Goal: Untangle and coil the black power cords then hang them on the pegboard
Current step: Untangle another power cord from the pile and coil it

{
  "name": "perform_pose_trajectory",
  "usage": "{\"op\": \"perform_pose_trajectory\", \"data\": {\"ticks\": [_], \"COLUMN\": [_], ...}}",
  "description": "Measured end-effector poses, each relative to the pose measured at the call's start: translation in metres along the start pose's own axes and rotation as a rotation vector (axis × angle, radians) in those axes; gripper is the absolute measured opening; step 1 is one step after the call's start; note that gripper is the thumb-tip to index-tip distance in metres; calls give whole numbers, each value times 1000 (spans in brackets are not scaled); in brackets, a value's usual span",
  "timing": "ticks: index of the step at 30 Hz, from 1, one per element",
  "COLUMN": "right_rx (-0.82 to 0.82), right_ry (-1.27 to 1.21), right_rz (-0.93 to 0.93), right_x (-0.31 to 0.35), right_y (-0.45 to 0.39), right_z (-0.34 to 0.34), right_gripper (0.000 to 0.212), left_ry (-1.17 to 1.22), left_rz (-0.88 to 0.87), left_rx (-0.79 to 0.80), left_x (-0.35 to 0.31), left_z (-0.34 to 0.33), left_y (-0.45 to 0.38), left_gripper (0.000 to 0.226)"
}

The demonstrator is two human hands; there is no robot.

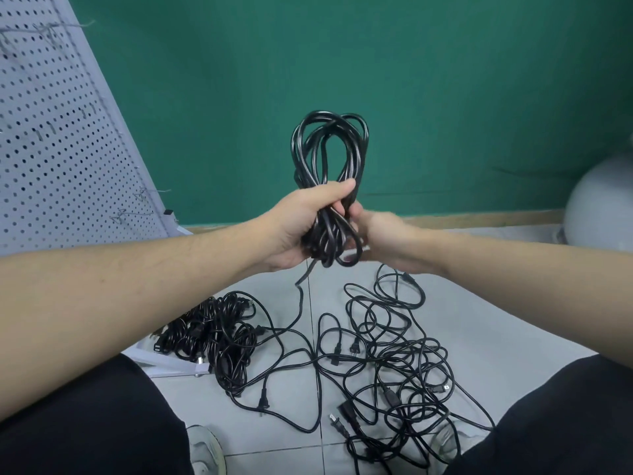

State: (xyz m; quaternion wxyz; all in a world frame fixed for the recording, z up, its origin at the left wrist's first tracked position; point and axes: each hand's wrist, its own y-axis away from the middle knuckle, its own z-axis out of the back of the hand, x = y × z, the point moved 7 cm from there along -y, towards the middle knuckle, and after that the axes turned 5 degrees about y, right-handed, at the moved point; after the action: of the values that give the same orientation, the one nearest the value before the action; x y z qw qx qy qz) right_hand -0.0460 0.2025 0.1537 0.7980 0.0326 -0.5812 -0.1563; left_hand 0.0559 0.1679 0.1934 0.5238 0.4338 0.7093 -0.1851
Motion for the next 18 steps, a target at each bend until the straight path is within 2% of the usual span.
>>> {"op": "perform_pose_trajectory", "data": {"ticks": [2,4,5,8,10,13,18], "right_rx": [231,458,506,490,496,475,516], "right_ry": [260,388,415,491,477,425,488], "right_rz": [18,16,1,47,27,-19,-16], "right_x": [-9,-10,-9,-8,-14,-14,-7], "right_y": [6,19,23,20,19,20,26], "right_z": [-23,-45,-51,-52,-46,-36,-26], "right_gripper": [30,40,38,7,19,24,29], "left_ry": [65,79,72,3,-71,-177,-491], "left_rz": [-6,-20,-32,-77,-110,-162,-94], "left_rx": [-4,-33,-52,-149,-253,-423,-538], "left_x": [-4,-7,-9,-17,-25,-35,-31], "left_z": [-2,0,2,15,28,53,93], "left_y": [1,0,-1,-4,-5,-6,-9], "left_gripper": [44,43,43,42,42,39,36]}}
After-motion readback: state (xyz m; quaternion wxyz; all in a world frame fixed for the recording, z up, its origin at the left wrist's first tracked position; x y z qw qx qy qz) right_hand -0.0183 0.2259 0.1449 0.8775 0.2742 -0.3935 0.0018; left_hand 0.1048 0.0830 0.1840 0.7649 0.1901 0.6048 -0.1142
